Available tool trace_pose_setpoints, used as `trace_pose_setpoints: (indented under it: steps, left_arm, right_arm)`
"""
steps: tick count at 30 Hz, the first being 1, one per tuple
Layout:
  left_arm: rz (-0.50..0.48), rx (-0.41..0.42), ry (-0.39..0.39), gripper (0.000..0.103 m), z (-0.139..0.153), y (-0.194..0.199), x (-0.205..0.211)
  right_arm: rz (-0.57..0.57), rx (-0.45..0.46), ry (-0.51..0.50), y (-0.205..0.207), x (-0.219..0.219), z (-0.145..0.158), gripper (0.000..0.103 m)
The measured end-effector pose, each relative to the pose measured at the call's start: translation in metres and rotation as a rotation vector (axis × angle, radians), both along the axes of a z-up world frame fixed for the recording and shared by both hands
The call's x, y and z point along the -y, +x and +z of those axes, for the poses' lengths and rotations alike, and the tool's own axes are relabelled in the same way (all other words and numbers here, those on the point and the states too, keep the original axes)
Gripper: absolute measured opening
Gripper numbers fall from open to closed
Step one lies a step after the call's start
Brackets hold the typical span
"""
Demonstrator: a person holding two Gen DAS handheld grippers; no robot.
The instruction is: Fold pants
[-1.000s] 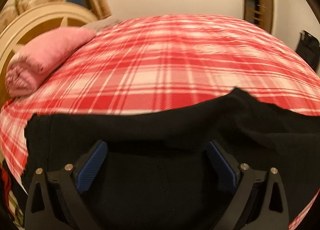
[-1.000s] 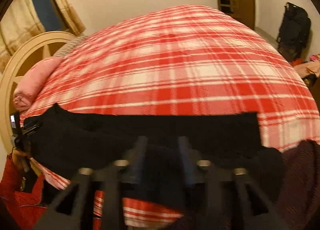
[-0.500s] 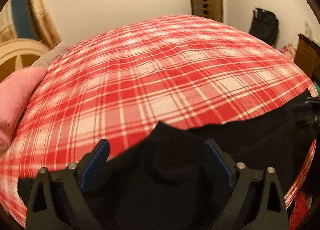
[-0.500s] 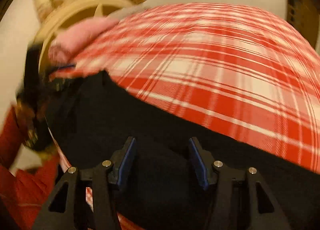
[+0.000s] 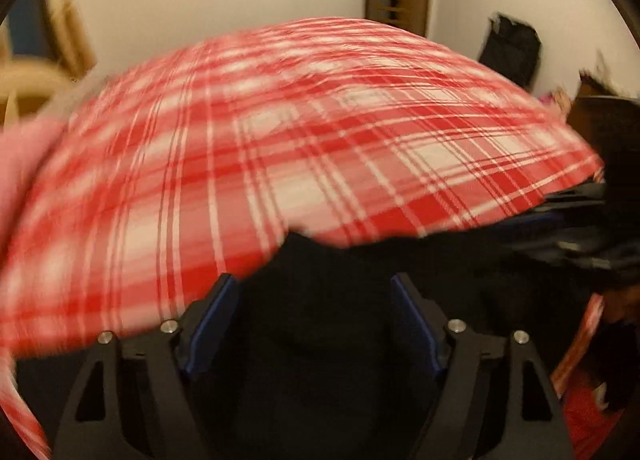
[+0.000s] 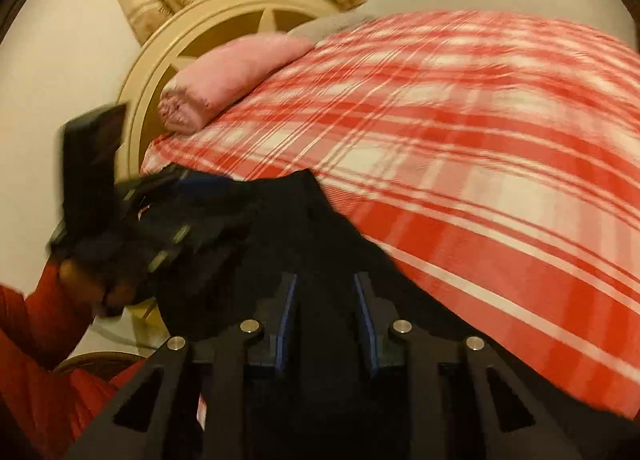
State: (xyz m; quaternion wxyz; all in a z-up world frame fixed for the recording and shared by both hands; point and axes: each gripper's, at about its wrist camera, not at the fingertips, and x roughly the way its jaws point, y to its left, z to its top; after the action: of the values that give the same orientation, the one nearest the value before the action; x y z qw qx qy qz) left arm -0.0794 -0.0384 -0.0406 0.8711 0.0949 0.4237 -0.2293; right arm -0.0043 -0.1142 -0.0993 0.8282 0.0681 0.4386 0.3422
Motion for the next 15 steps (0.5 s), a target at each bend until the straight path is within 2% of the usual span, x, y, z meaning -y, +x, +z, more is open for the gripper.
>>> trace_pose_setpoints:
  steps: [2,4,7,9,10,11,15]
  left_arm:
    - [0.017,-0.039,-0.07,0.08,-0.01,-0.017,-0.012]
    - [0.029,-0.059,-0.111,0.08,-0.019,-0.033,-0.019]
    - [0.027,-0.1,-0.117,0.08,-0.039,-0.047,-0.019]
    - [0.02,-0.054,-0.099,0.08,-0.042,-0.056,-0.016]
    - [-0.004,-0.044,-0.084,0.08,-0.042,-0.06,-0.011]
    - [-0.018,-0.038,-0.078,0.08,-0.041,-0.062,-0.009]
    - [-0.064,-0.042,-0.147,0.08,-0.037,-0.07,-0.002]
  right_arm:
    - [0.029,0.0,-0.033,0.005,-0.019,-0.006,0.03]
    - [0.036,0.012,-0.11,0.009,-0.037,-0.013,0.03]
    - [0.036,0.024,-0.131,0.007,-0.045,-0.012,0.03]
    - [0.047,0.027,-0.152,0.004,-0.048,-0.011,0.03]
    - [0.061,0.039,-0.181,-0.001,-0.052,-0.011,0.028]
    - [0.077,0.048,-0.208,-0.004,-0.054,-0.011,0.008]
    - [0.079,0.087,-0.288,-0.009,-0.06,0.0,0.005]
